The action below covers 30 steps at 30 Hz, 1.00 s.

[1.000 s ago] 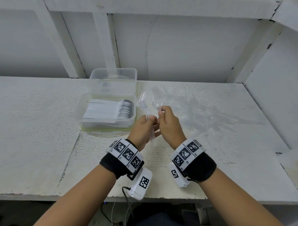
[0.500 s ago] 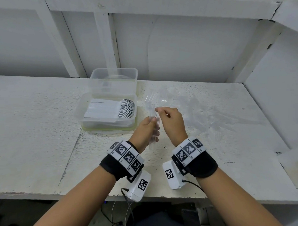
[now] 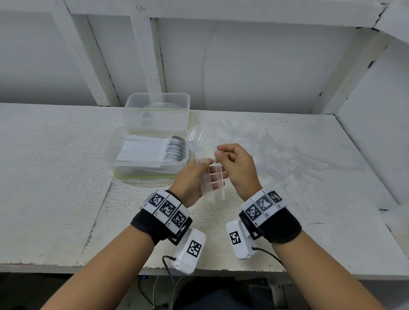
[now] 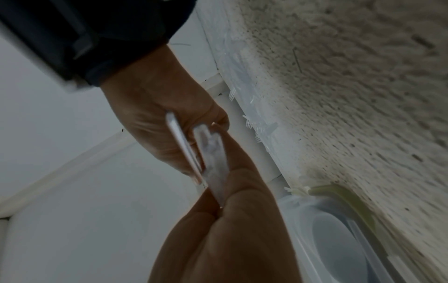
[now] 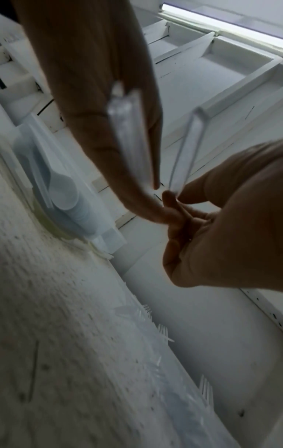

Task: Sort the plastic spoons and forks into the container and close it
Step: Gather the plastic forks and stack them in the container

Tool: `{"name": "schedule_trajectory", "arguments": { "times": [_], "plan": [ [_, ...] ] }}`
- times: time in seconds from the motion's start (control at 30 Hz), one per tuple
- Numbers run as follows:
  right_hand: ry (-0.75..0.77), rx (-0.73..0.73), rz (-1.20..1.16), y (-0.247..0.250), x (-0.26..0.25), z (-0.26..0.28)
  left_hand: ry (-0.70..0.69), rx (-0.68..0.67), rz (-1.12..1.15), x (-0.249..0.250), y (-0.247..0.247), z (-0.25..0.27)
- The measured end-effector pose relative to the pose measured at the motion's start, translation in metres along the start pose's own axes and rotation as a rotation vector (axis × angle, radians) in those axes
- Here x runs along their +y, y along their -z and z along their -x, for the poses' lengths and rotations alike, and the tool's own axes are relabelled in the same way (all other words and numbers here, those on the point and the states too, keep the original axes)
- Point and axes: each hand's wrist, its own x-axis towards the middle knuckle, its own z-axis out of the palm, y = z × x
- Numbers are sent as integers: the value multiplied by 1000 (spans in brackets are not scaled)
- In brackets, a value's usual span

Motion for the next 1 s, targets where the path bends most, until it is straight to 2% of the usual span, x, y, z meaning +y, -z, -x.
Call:
{"name": "schedule_trajectory", "arguments": {
  "times": [0.13, 0.3, 0.47, 0.57, 0.67, 0.77, 0.9, 1.0],
  "plan": [
    [46, 1, 59, -6, 4, 3, -4, -83, 33, 2, 1, 3],
    [95, 27, 261, -8, 7, 1, 14, -85, 22, 0, 6, 2],
    [14, -60, 145, -3, -2, 0, 40, -108, -23, 0, 9, -2],
    [17, -43, 155, -1, -4, -4, 35, -132, -33, 1, 10, -3],
    [-75, -17, 176, 0, -5, -14, 46, -161, -109, 1, 8, -2],
    [-167, -112, 203, 1, -9, -25, 50, -173, -239, -1, 5, 0],
    [-179, -101, 130, 0, -17, -33, 120, -259, -399, 0, 3, -1],
    [-105, -96, 174, 5, -23, -39, 202, -325, -469, 4, 5, -2]
  ]
}}
